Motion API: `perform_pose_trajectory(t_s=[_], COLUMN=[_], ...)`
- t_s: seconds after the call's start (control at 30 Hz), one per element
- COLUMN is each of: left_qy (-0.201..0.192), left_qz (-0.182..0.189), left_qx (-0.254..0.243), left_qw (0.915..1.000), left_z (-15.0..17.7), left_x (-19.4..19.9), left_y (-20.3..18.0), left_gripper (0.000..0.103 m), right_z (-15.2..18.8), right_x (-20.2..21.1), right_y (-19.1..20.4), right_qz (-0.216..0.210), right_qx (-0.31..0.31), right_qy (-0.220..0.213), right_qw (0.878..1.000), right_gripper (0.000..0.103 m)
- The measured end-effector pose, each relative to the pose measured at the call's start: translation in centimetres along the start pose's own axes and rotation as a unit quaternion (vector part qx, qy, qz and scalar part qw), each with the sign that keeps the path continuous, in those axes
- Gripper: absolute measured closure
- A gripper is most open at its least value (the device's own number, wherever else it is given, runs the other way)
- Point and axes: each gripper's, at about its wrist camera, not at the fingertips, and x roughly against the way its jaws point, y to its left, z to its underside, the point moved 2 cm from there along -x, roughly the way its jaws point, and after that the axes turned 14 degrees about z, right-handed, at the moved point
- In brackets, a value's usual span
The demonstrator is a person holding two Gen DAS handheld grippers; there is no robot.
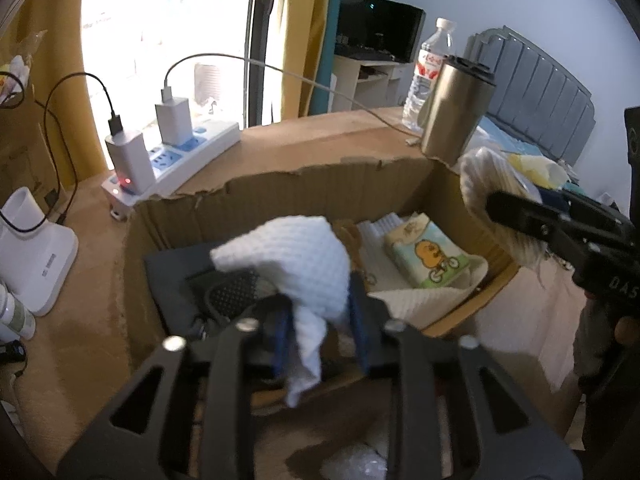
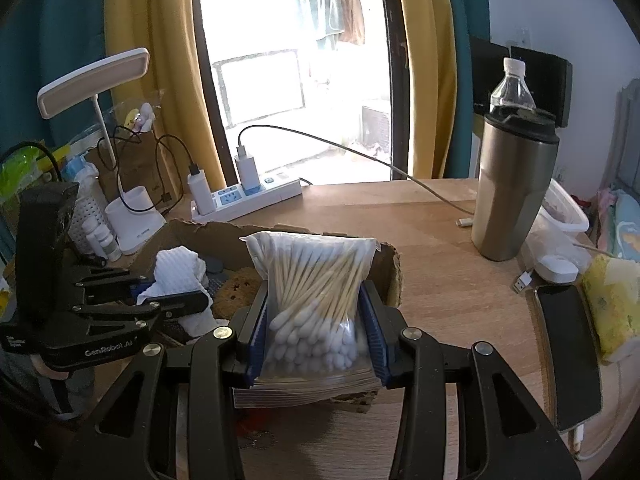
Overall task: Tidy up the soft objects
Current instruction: 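Release the cloth with the left gripper while the right lowers the swab bag into the box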
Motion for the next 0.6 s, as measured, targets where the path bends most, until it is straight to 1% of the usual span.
perform_pose_trajectory(t_s=[0.03, 0.07, 0.13, 0.23, 0.4, 0.53, 0.6], left_qy=[-0.003, -0.006, -0.011, -0.031, -0.056, -0.078, -0.088], left_qz=[-0.003, -0.005, -0.002, 0.021, 0.021, 0.036, 0.033], left_qx=[0.000, 0.000, 0.000, 0.005, -0.004, 0.000, -0.004], left_qw=[1.0000, 1.0000, 0.9999, 0.9993, 0.9982, 0.9963, 0.9955], left_z=[0.0, -0.1, -0.1, -0.2, -0.5, -0.5, -0.3], left_x=[0.3, 0.5, 0.9, 2.2, 4.2, 6.1, 7.3], left_y=[-0.1, -0.1, -0.2, -0.5, -1.3, -1.4, -1.6], left_gripper=[0.061, 0.045, 0.030, 0.029, 0.029, 0.028, 0.028], right_z=[0.0, -0.1, -0.1, -0.3, -1.0, -1.3, -1.4], right_x=[0.0, 0.1, 0.3, 0.7, 1.6, 2.2, 2.6], right_y=[0.1, 0.2, 0.4, 0.8, 1.7, 2.6, 3.0], right_qz=[0.001, 0.003, 0.004, 0.007, 0.011, 0.012, 0.012], right_qx=[0.001, 0.001, 0.001, 0.003, 0.014, 0.020, 0.023], right_qy=[0.000, -0.001, -0.002, -0.006, -0.016, -0.022, -0.025], right_qw=[1.000, 1.000, 1.000, 1.000, 1.000, 0.999, 0.999], right_gripper=[0.058, 0.058, 0.058, 0.058, 0.058, 0.058, 0.058])
